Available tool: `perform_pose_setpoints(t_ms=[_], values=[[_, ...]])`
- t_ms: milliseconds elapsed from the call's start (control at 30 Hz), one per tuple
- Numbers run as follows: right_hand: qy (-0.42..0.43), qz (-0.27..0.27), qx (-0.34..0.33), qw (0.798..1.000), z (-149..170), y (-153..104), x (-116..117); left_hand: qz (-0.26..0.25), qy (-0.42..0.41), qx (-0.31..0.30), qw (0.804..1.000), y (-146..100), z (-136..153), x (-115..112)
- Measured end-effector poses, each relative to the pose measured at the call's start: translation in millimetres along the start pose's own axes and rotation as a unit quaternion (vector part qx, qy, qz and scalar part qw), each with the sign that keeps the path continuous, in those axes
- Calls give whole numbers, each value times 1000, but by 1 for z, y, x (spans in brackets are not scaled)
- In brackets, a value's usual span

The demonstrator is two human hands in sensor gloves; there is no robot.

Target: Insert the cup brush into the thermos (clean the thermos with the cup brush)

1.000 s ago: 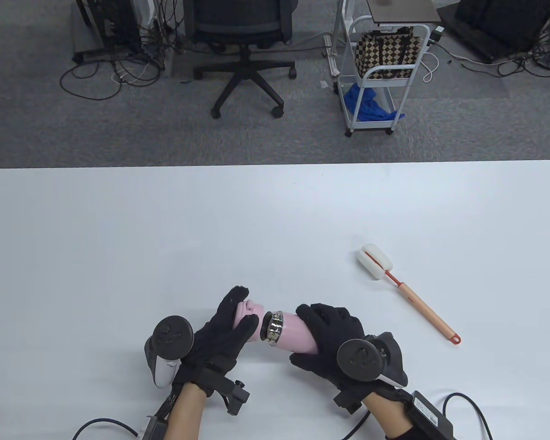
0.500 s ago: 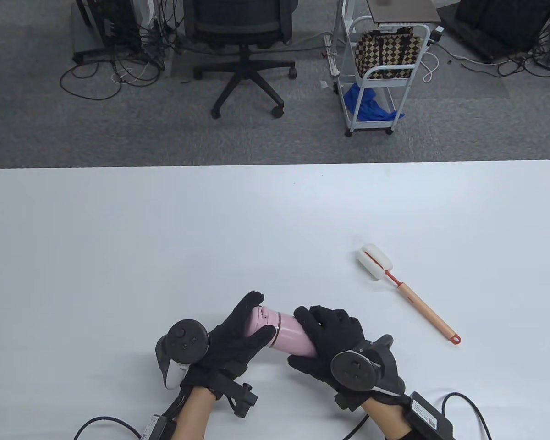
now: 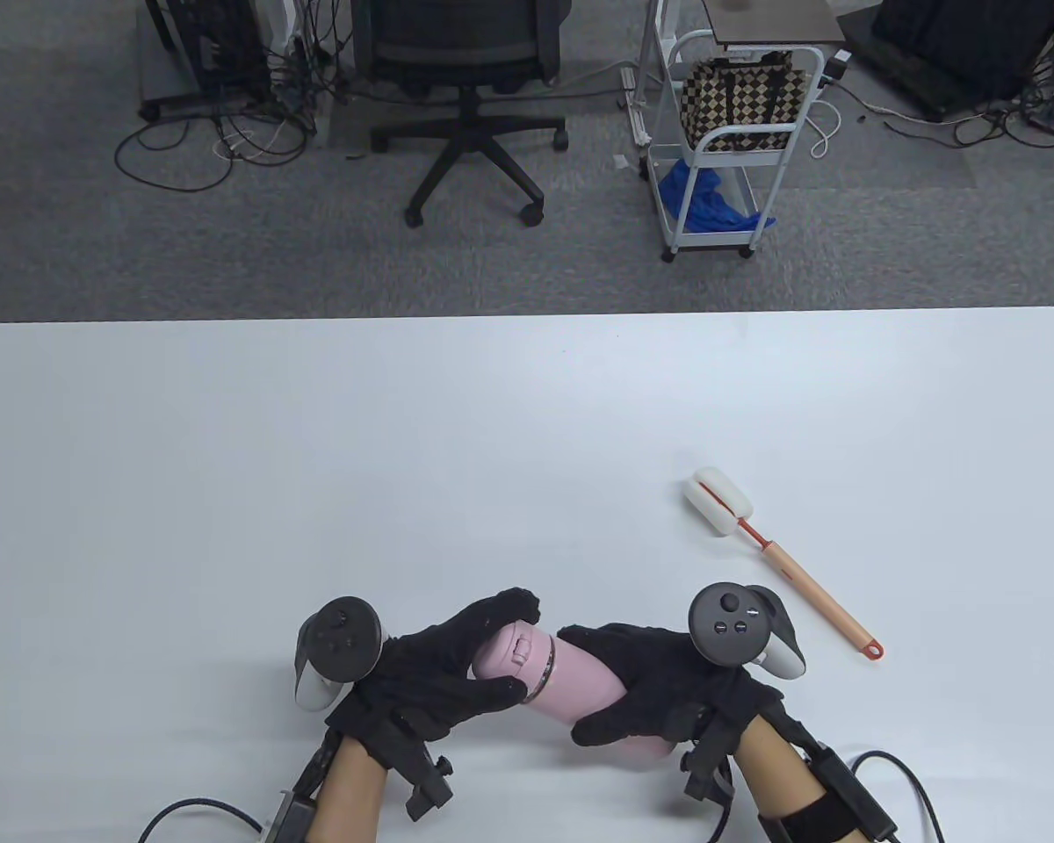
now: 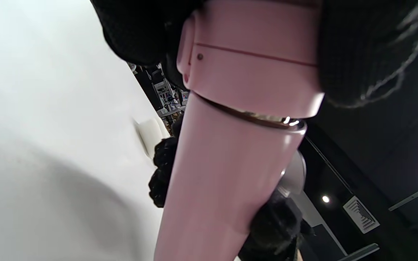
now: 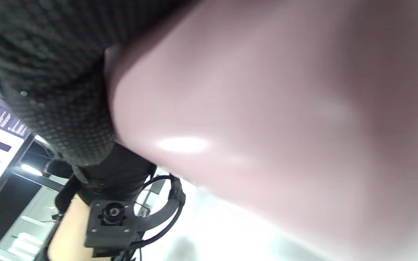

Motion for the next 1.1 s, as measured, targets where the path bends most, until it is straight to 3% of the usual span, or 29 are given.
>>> perform_pose_setpoints(t_ms=[300,400,433,500,600,700,833,967,1100], values=[[-74,61,-12,995,-9,1,3,-18,0,-10,1000,-1,-4,-1],[-142,94,-25,985,-21,-1,4,-112,-63,21,992,-6,-4,3],[-170,105,-28,979,-26,-2,5,-155,-80,40,984,-10,-2,4],[-211,123,-29,969,-32,-2,7,-179,-96,64,977,-13,1,6],[-298,148,-26,943,-42,-4,10,-162,-64,93,980,-14,1,5],[-374,149,-27,915,-50,-4,16,-177,-32,126,976,-13,0,0],[-418,140,-34,897,-54,-1,26,-186,-59,158,968,-11,5,-13],[-417,125,-37,899,-54,3,30,-242,0,176,954,-14,6,-12],[-379,134,-48,914,-55,2,26,-285,20,124,950,-15,-1,-17]])
Point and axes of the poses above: the tracker on the back of each hand, its own z axis roughly to the little-finger side, its own y axis roughly from the wrist to the fingertips, x = y × z, the point moved 2 cm from there along y, roughly from the wrist to the fingertips, and after that the axes turned 12 degrees about -x, right-handed, at the moved point
